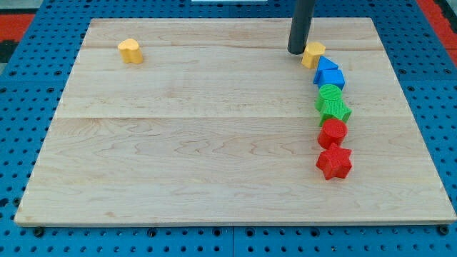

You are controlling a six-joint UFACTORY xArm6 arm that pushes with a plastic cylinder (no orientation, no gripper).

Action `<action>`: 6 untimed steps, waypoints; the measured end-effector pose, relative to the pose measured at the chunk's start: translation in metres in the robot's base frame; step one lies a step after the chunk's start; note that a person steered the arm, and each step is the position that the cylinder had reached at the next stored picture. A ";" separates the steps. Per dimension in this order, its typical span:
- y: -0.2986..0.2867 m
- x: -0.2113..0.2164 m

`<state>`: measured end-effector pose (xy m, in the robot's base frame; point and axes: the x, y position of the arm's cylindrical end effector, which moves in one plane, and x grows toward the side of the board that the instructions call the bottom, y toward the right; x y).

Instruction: Slide the yellow heart to the line of blocks

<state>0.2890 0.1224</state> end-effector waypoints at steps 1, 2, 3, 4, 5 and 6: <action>-0.013 -0.001; -0.076 0.018; -0.159 0.057; -0.255 0.087; -0.350 0.055; -0.349 0.001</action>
<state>0.2897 -0.2270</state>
